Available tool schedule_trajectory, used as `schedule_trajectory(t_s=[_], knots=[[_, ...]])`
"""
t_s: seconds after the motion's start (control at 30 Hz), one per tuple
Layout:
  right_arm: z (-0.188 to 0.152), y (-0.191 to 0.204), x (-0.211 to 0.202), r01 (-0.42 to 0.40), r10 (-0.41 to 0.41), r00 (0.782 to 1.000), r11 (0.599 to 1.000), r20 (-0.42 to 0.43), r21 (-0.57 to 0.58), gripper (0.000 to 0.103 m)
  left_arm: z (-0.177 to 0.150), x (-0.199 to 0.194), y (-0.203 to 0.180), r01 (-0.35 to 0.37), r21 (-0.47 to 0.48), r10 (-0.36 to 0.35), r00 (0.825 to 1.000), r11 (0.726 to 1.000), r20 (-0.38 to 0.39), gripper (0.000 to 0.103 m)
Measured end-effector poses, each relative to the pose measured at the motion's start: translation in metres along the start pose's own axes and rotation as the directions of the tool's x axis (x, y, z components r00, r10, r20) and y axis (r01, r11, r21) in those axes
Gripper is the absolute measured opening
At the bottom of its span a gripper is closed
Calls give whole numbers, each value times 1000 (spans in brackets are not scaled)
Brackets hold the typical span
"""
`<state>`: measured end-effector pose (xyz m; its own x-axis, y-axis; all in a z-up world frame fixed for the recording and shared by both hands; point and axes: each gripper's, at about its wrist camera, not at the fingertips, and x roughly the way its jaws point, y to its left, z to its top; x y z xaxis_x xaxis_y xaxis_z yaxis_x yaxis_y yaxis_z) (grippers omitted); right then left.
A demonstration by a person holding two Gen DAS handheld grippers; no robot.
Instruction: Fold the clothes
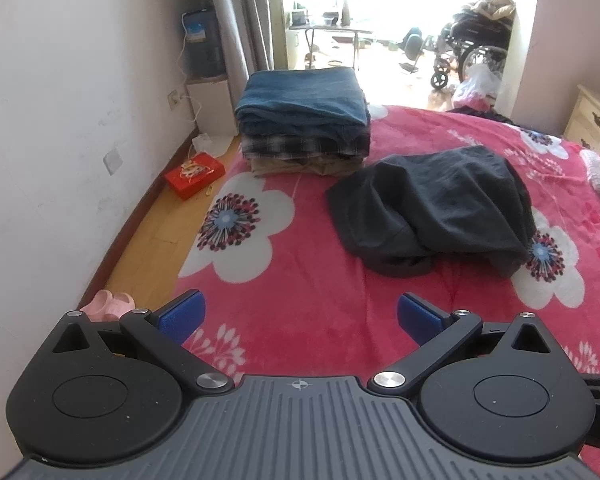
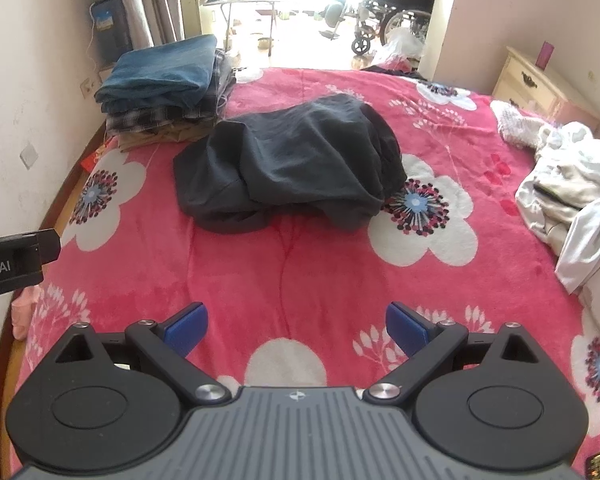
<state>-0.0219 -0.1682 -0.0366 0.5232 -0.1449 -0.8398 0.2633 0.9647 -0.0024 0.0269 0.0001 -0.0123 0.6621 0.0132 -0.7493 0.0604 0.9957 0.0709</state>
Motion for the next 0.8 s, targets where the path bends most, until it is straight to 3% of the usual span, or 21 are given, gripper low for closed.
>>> schedule_trajectory(t_s=[0.5, 0.8], knots=[[23, -30, 51, -31, 33, 999, 997, -27, 67, 98, 34, 57, -35, 109, 42, -109, 994, 993, -2, 103], [43, -47, 94, -26, 29, 999, 997, -37, 74, 99, 50, 101, -60, 199, 46, -200, 980, 979, 13, 103]])
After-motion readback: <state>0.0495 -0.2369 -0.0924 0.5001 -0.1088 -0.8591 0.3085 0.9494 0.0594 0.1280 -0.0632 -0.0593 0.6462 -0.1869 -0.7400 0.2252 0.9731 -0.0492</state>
